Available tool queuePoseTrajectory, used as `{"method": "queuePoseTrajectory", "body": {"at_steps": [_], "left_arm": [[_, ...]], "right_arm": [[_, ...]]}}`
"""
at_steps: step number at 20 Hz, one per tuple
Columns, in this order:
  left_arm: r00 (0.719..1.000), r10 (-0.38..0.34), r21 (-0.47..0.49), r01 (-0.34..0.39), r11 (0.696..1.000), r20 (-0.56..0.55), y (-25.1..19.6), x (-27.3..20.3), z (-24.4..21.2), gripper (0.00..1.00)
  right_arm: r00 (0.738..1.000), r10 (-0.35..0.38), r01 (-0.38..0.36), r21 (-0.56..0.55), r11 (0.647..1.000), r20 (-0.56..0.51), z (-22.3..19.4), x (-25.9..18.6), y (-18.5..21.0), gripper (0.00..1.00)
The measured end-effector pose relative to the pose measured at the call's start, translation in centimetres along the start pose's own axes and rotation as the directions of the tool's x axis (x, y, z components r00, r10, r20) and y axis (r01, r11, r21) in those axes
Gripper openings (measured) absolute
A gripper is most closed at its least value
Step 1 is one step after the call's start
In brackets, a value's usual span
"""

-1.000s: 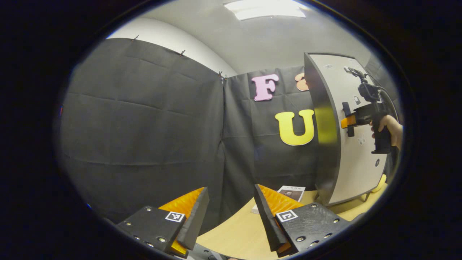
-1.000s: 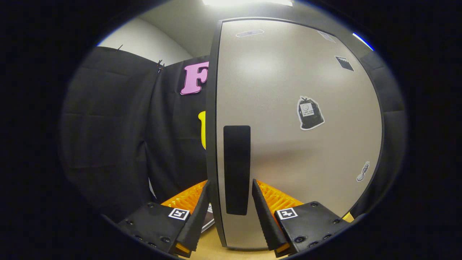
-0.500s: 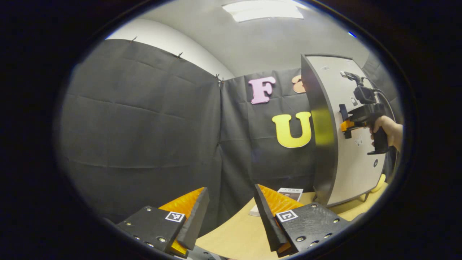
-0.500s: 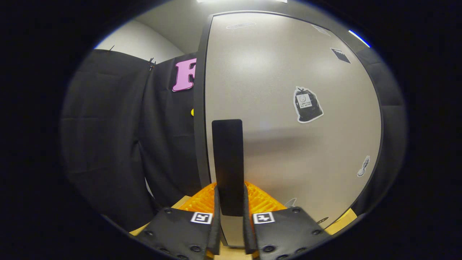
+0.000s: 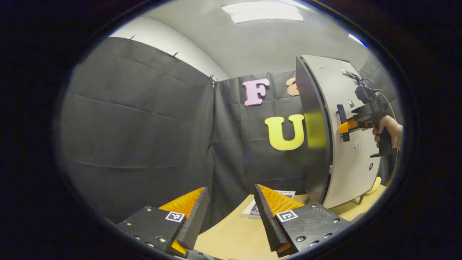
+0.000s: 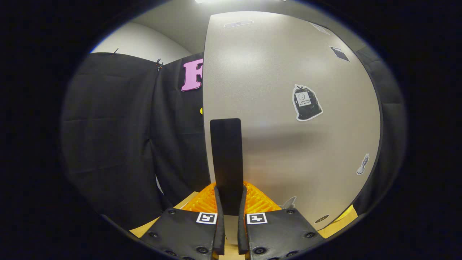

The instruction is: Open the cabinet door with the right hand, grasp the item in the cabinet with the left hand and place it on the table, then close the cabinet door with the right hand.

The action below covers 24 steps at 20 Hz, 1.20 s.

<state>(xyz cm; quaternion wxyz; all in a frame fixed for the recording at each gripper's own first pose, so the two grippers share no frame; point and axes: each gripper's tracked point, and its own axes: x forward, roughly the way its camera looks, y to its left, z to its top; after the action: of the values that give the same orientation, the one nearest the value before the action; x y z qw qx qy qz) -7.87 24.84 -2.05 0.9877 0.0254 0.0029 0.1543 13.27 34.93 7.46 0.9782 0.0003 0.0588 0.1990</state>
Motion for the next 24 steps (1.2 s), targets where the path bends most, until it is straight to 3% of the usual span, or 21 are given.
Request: {"method": "queuePoseTrajectory", "body": {"at_steps": [8, 24], "left_arm": [[0.996, -0.092, -0.003, 0.092, 0.996, 0.01, -4.6, 3.0, 0.1, 0.76], [0.964, -0.265, -0.024, 0.265, 0.964, 0.029, -11.6, 3.7, 0.3, 0.77]], "right_arm": [[0.998, 0.066, -0.066, -0.01, 0.998, -0.012, -0.1, -2.0, 0.0, 0.16], [0.989, 0.145, -0.146, -0.028, 0.989, -0.034, -0.1, -6.7, -0.8, 0.16]]}}
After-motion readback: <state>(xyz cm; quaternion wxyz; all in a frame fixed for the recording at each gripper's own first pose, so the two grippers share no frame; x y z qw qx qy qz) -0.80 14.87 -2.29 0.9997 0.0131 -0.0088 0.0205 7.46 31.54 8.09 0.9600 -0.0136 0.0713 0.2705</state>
